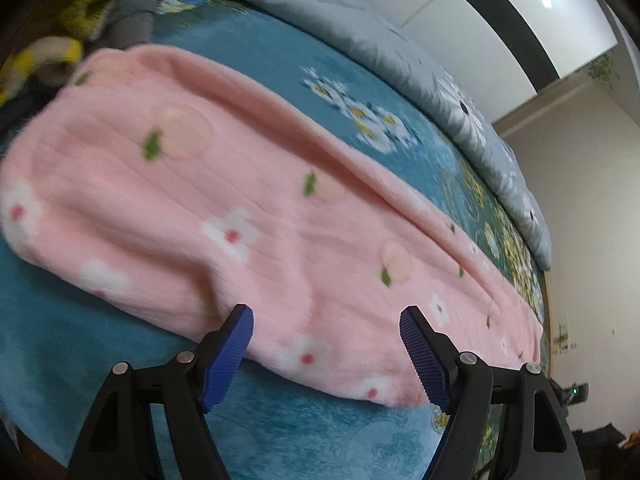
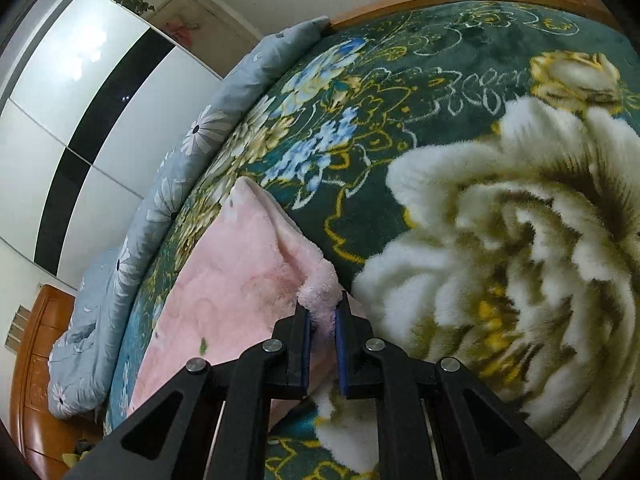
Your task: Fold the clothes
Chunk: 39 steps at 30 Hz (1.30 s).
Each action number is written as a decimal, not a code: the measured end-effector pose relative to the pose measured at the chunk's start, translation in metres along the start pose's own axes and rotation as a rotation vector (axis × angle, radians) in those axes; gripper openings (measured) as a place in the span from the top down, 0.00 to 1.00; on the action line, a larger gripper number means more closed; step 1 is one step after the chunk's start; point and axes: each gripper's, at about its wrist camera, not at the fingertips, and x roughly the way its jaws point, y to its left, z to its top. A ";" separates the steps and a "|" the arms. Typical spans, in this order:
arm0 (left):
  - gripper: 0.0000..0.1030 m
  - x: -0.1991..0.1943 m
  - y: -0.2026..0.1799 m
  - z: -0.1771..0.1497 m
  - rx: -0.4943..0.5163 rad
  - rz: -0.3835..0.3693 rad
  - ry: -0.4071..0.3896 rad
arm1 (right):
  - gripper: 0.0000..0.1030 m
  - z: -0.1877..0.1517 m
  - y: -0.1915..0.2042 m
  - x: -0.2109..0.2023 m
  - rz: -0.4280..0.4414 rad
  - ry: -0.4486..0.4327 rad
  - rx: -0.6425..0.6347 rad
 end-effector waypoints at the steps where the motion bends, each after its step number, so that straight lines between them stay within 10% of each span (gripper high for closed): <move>1: 0.23 -0.004 0.004 0.003 -0.007 0.009 -0.015 | 0.90 0.002 0.002 -0.002 -0.001 -0.002 -0.006; 7: 0.23 -0.030 0.033 0.016 -0.060 0.051 -0.093 | 0.87 -0.002 0.012 -0.004 -0.048 0.000 -0.060; 11: 0.23 -0.049 0.055 0.023 -0.071 0.088 -0.148 | 0.49 -0.014 0.037 -0.029 -0.170 -0.123 -0.151; 14: 0.23 -0.060 0.077 0.027 -0.089 0.148 -0.187 | 0.49 -0.035 0.084 -0.046 -0.169 -0.189 -0.314; 20: 0.23 -0.057 0.111 0.047 -0.121 0.195 -0.222 | 0.49 -0.118 0.224 -0.002 0.101 0.107 -0.751; 25: 0.23 -0.059 0.123 0.068 -0.008 0.317 -0.231 | 0.49 -0.209 0.321 0.053 0.150 0.272 -1.139; 39: 0.23 0.009 0.137 0.140 0.167 0.026 0.046 | 0.50 -0.282 0.391 0.138 0.089 0.482 -1.647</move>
